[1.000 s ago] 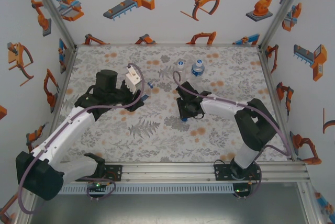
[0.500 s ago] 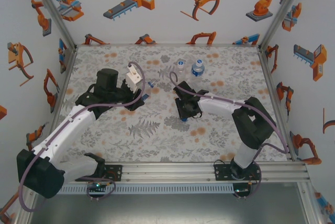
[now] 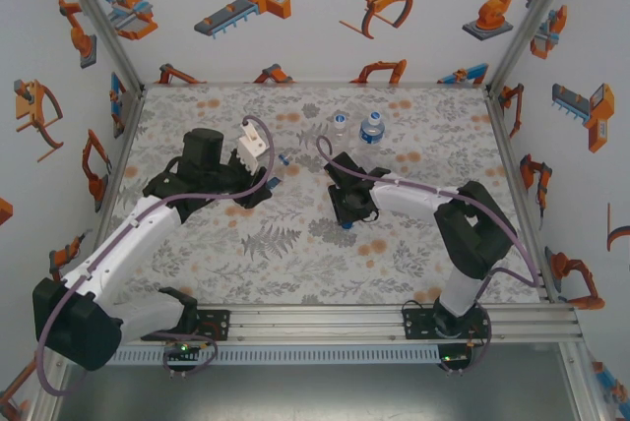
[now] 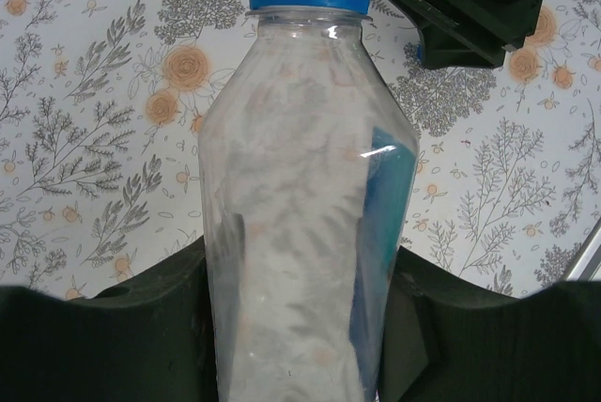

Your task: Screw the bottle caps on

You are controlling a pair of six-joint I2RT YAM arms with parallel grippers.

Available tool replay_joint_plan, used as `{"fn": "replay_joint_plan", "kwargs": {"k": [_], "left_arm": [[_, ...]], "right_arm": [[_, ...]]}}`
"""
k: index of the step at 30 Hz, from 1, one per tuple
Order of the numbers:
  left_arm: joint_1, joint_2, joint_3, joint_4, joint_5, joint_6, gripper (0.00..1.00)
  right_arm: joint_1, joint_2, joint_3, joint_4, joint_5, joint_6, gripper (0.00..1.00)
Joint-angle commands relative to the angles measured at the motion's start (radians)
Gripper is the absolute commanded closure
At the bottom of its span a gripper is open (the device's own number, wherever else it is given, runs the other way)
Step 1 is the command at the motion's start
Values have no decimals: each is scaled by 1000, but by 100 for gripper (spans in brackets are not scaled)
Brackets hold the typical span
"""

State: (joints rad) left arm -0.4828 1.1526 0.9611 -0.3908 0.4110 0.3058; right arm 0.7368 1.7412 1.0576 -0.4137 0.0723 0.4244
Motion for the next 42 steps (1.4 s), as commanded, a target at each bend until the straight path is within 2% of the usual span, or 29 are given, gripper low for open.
{"fn": "replay_joint_plan", "kwargs": {"k": [1,9,20,25,29,34,39,42], "left_arm": [[6,2,31,-19,3,-10,89],[6,4,34,-19,2,-10,89],[6,7,34,-21,2,-7,89],[6,12,34,-20,4,-7,90],[4,6,32,-23,16,1,91],[-2,-13,21,-17,39,25,94],[-25,-57,-7,4,61,71,97],[-51,-86,-15,6,66,108,98]], "right_arm": [[7,13,23,-30,19,-13,62],[9,13,31,-45,15,-9,61],[9,6,34,-47,7,-5,69],[9,-48,14,-19,19,-12,72],[9,-151,-48,70,6,-55,74],[7,-339,-153,242,-87,-186,76],[7,-545,-253,393,-260,-443,80],[7,-647,-267,411,-381,-594,82]]}}
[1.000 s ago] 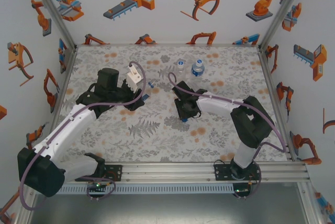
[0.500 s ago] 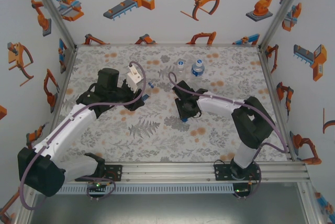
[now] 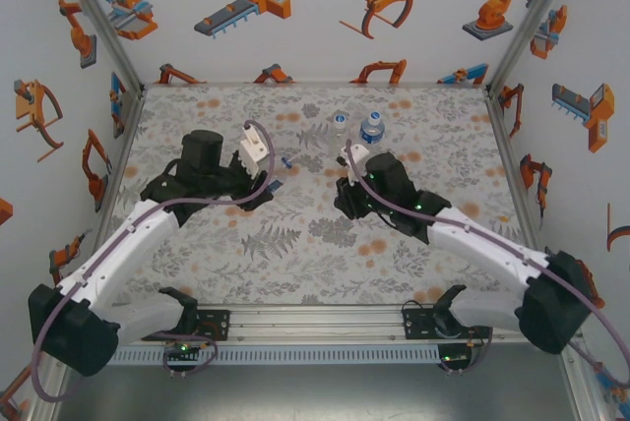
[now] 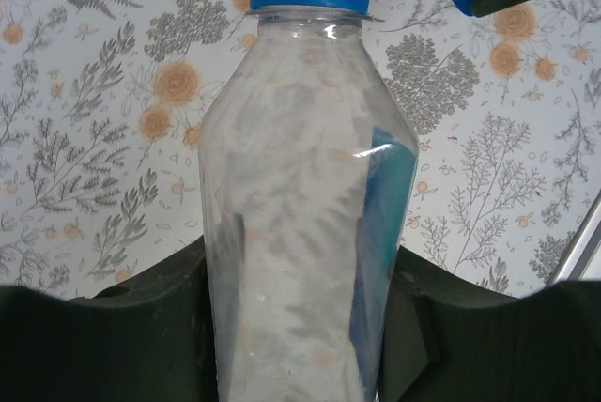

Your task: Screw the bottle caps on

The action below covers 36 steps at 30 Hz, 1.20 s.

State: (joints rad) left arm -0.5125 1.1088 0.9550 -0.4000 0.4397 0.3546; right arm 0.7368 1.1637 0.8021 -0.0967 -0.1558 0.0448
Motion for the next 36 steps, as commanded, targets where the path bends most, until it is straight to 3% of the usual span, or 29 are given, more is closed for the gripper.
{"fn": "replay_joint_plan", "kwargs": {"k": [1,7,12,18,23,28,36], "left_arm": [[-30,-53,-10,15,37,75,98],[-94,-124,-27,11,35,181,100],[-124,-188,-56,-13,48,308,100],[-157,-225,-53,-97,87,452,100],[-180,-243,-48,-121,89,493,100],[-191,-256,-44,-126,137,516,100],[-198,-258,-32,-128,177,502,100]], "right_arm": [[6,-94,1,68,-193,-269,83],[8,-177,92,-47,-340,-458,88],[10,-235,126,-70,-458,-587,100],[12,-262,191,-128,-580,-668,100],[16,-259,219,-125,-694,-686,100],[34,-238,227,-96,-744,-685,100],[89,-198,228,-33,-712,-683,100]]}}
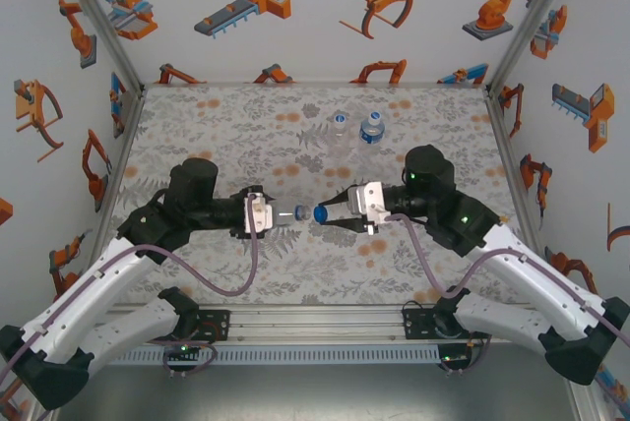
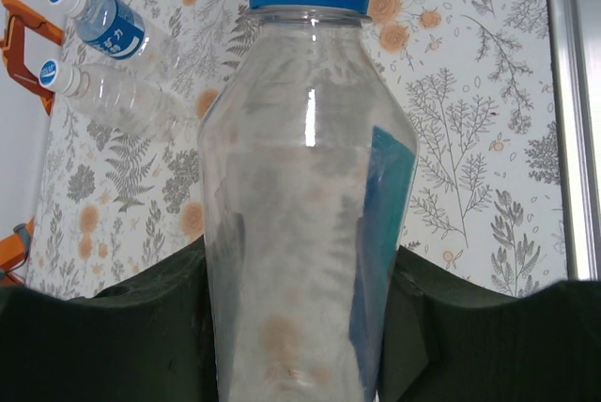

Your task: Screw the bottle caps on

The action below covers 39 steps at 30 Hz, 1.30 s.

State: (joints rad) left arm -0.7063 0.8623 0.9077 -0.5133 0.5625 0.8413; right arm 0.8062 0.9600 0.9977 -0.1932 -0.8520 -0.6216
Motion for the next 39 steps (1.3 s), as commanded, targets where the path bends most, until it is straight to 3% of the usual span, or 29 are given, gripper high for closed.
{"fn": "replay_joint_plan", "kwargs": {"k": [1,13,39], "left_arm": [[-5,-11,20,-14,55,7,100],[-8,-19,19,29,80,-42,100],[-8,9,33,75,92,-125,100]], "right_arm": [[25,9,33,72,-7,-16,100],[53,27,15,102,67,-16,100],[66,52,18,58,33,-30,100]]}}
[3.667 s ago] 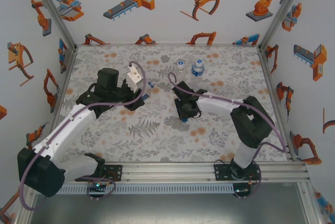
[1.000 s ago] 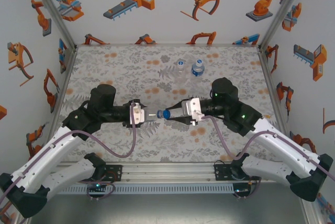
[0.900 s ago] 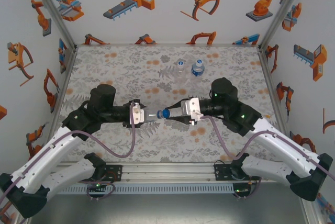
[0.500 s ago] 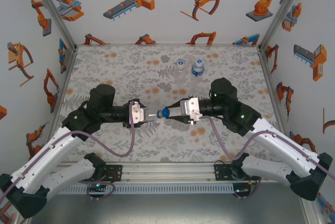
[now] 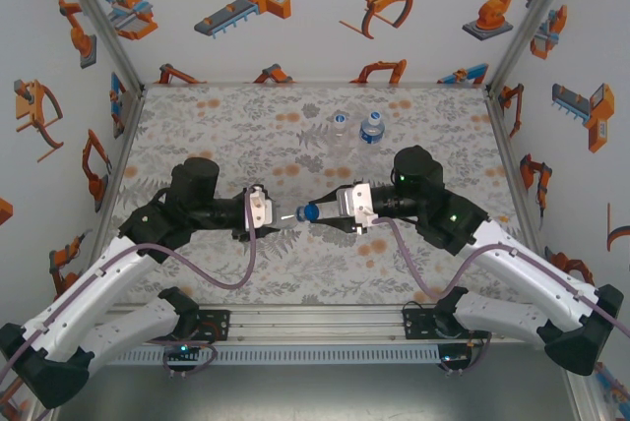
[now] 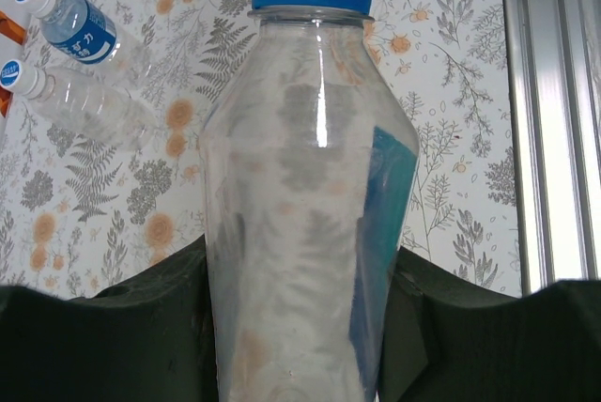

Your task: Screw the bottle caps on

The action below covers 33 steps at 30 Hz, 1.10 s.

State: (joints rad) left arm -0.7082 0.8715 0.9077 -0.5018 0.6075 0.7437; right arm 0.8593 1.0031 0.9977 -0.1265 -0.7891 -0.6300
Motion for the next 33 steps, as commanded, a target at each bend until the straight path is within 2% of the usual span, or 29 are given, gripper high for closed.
{"fn": "replay_joint_plan", "kwargs": {"k": [1,14,24,33], "left_arm": [[-6,0,33,65,47,-27,100],[-7,0,24,69,40,-35,100],[-8,3,23,71,36,-35,100],[-6,19,30,80,32,-58,100]], "right_arm": [[13,6,17,-13,-23,-23,100],[13,-18,19,-25,-14,-28,100],[13,-35,9,-16,42,-30,100],[18,-18,12,-18,24,-27,100]]}}
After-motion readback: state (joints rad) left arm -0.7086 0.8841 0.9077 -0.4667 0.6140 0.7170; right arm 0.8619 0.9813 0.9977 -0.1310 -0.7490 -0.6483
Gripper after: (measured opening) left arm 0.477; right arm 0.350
